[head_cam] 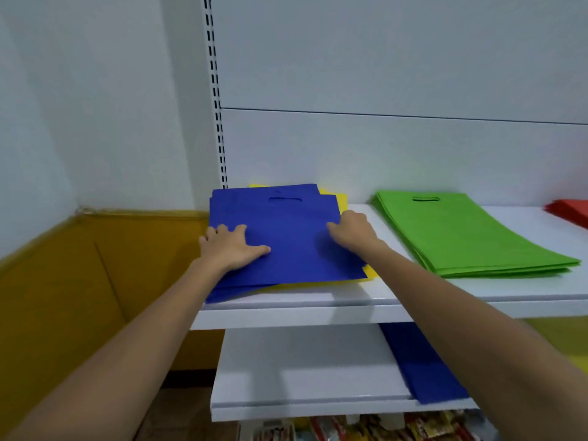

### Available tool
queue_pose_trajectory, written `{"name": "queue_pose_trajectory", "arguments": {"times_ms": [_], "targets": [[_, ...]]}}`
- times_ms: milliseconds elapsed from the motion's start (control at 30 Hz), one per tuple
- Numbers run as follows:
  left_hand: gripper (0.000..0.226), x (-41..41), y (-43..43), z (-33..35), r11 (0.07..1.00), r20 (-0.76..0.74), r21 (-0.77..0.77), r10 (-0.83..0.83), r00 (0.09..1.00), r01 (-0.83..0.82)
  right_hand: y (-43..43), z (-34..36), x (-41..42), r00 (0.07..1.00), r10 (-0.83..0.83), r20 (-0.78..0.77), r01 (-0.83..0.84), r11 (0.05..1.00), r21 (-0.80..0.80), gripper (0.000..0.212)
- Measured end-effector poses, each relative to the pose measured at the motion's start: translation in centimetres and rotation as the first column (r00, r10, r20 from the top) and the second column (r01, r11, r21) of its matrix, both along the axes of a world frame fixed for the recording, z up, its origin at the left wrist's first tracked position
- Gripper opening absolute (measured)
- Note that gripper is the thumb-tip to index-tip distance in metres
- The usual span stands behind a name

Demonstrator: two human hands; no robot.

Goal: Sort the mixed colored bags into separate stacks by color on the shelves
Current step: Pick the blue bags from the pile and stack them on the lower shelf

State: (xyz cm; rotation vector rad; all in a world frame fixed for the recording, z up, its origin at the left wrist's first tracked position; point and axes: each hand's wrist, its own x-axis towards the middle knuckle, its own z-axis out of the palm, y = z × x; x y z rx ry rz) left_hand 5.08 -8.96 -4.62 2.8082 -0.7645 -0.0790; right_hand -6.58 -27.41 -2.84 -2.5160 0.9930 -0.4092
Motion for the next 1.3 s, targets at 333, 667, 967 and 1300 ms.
{"name": "queue_pose_trajectory", "arguments": {"times_ms": [333,667,967,1300], "targets": [[0.041,0.6,-0.3,-1.5,0.936,0.118,-0.284,0.250,0.961,-0.209,0.9,-2.8,1.7,0.981,-0.193,0.015,0.192,0.960,-0.203,0.038],[0.029,0.1,-0.5,-1.2,0.938,0.144,-0.304,0.218,0.965,-0.166,0.4,-3.2,1.2,0.987,-0.059,0.149,0.096,0.962,-0.254,0.026],[0.024,0.2,-0.3,-1.6,0.944,0.200,-0.251,0.269,0.942,-0.216,0.4,-3.2,1.4,0.992,-0.049,0.114,0.085,0.936,-0.340,0.021],[0.040,-0.4,0.1,-1.4,0.915,0.227,-0.381,0.233,0.946,-0.134,1.0,-3.1,1.2,0.992,-0.031,0.125,0.080,0.910,-0.406,0.019]]}}
